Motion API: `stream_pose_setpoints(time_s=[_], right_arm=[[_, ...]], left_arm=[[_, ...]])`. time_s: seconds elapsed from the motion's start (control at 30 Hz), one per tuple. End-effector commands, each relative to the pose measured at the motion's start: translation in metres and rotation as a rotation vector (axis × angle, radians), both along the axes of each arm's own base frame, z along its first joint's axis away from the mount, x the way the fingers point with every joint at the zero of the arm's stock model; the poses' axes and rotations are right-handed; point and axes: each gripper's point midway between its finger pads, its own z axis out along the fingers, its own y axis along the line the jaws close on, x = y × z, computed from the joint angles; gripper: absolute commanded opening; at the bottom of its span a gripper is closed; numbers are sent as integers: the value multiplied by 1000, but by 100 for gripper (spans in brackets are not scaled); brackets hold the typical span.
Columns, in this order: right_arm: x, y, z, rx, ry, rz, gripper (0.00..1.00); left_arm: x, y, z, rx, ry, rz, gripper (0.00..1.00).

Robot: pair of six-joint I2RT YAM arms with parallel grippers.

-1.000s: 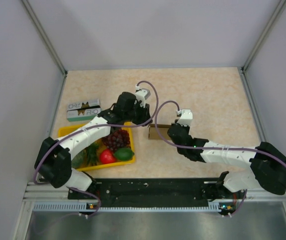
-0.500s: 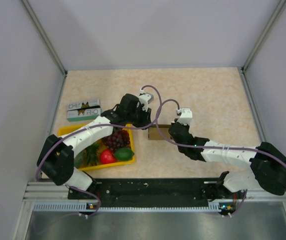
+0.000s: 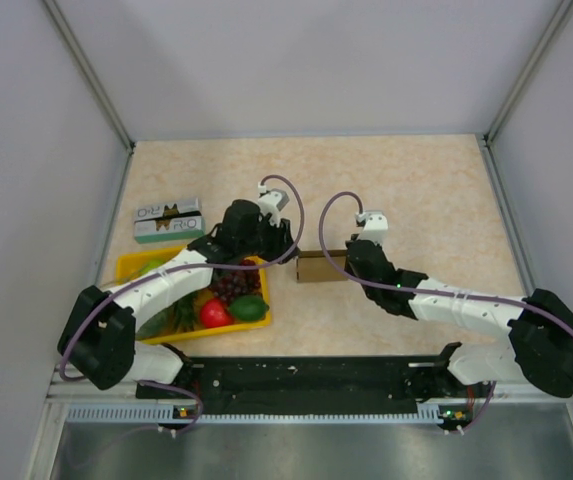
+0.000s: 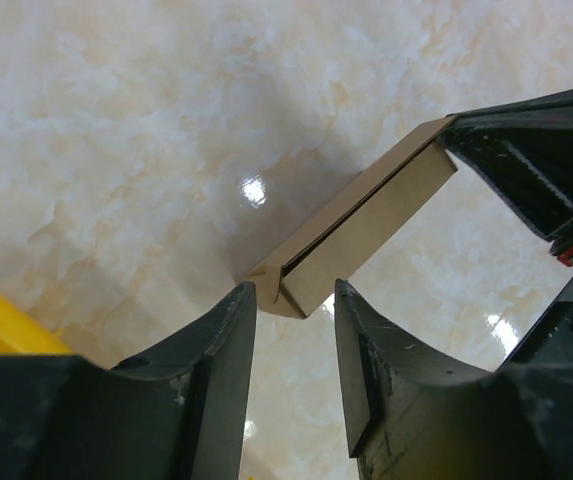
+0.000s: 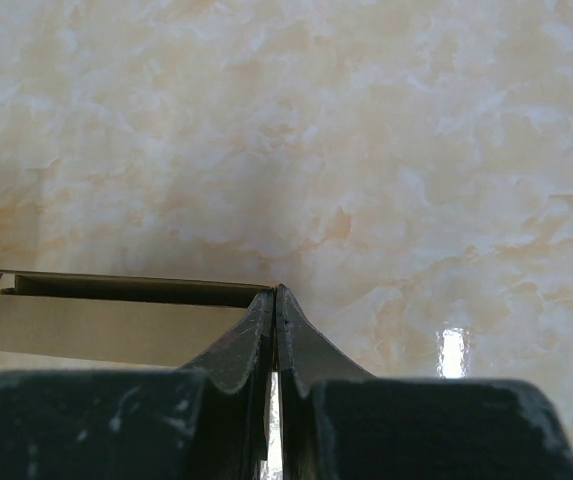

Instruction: Fold the paper box

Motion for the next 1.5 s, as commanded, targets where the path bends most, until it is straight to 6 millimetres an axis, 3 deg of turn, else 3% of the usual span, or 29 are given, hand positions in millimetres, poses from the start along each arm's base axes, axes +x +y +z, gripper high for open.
stream_pose_setpoints(time_s=[0.0, 0.17, 0.6, 1.03, 1.4, 1.47], right_arm=[[-4, 4, 1, 0, 22, 48, 0], [-3, 5, 2, 6, 21, 46, 0], [-3, 5, 1, 8, 28, 47, 0], [-3, 7, 0, 14, 34, 56, 0], [-4, 9, -5, 18, 51, 57, 0], [-3, 9, -3, 24, 48, 52, 0]], left_arm=[[9, -17, 36, -106, -100, -43, 38], [14, -13, 24, -24, -77, -20, 24], [16, -3, 7, 125, -96, 8, 30], [14, -20, 4, 136, -91, -27, 21], [17, -25, 6, 133, 13, 60, 0], [13, -27, -3, 145, 64, 62, 0]])
